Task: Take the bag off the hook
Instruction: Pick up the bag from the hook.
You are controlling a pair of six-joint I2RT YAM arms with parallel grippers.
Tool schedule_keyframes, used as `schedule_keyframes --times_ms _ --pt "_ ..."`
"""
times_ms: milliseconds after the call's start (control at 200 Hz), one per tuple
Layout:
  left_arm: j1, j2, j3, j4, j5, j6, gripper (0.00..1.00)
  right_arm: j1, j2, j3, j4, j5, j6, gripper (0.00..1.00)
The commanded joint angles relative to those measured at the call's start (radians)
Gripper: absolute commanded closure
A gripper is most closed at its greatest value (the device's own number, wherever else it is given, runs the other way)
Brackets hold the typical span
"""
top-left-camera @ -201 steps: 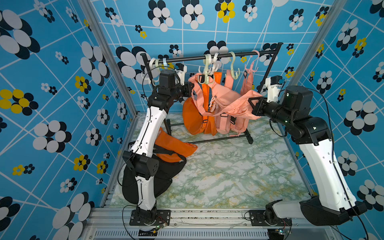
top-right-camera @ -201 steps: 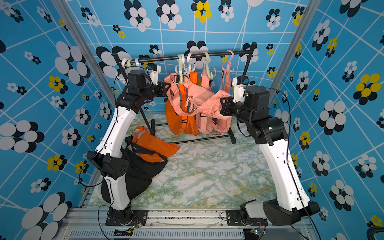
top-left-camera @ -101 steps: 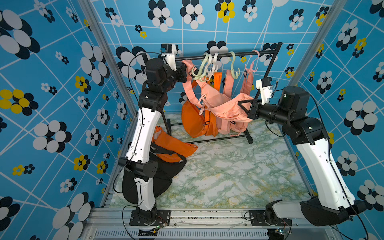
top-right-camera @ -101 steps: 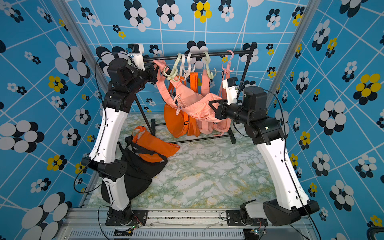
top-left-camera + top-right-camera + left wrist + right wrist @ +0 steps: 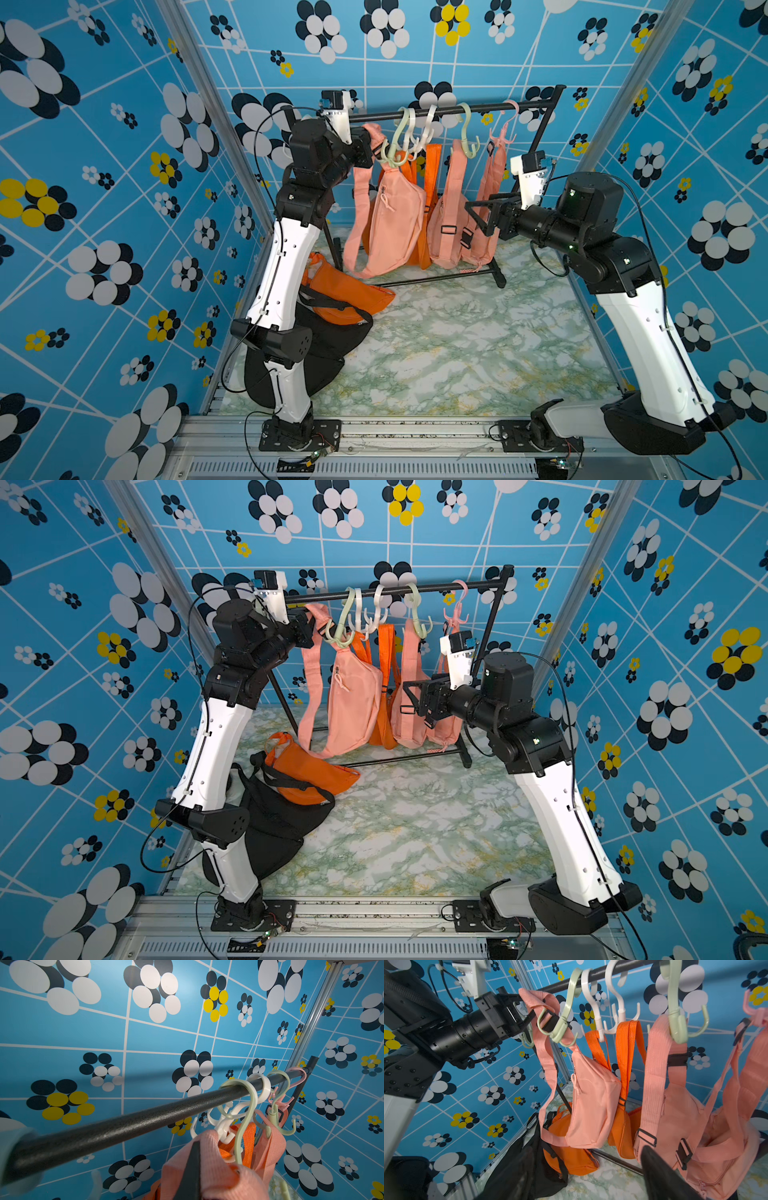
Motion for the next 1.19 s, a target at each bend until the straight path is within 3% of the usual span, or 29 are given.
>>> schedule_keyframes --times_ms 0,90,425,605,645,730,795,855,985,1190 --pt "-0.035 -0.041 -0.007 0.026 0.041 0.02 1.0 0.009 0.058 0.113 0.091 0.008 0.031 0.51" --pt "-0.057 -0.041 -0.007 0.01 0.048 0.027 1.0 0.024 0.17 0.259 0.051 0.001 0.04 0.54" --pt "-0.103 -0.105 -0.101 -0.004 0.068 0.029 1.0 0.041 0.566 0.685 0.039 -0.111 0.206 0.46" --pt "-0.117 -0.131 -0.151 0.011 0.096 0.022 1.0 0.044 0.687 0.736 0.127 -0.152 0.312 0.46" --pt "-0.118 -0.131 -0.151 0.009 0.104 0.019 0.99 0.045 0.701 0.736 0.151 -0.163 0.333 0.43" --pt "-0.118 -0.127 -0.151 0.009 0.119 0.011 0.99 0.048 0.724 0.726 0.225 -0.196 0.384 0.24" --pt "-0.119 -0.126 -0.151 0.009 0.126 0.006 1.0 0.048 0.738 0.708 0.304 -0.231 0.44 0.23" --pt "-0.121 -0.124 -0.152 0.009 0.13 0.004 0.99 0.048 0.753 0.704 0.388 -0.264 0.501 0.3" --pt "-0.12 -0.122 -0.158 0.009 0.122 0.011 0.99 0.048 0.768 0.706 0.497 -0.301 0.594 0.59" --pt "-0.105 -0.082 -0.115 -0.008 0.059 0.069 0.99 0.049 0.742 0.667 0.526 -0.355 0.675 0.77"
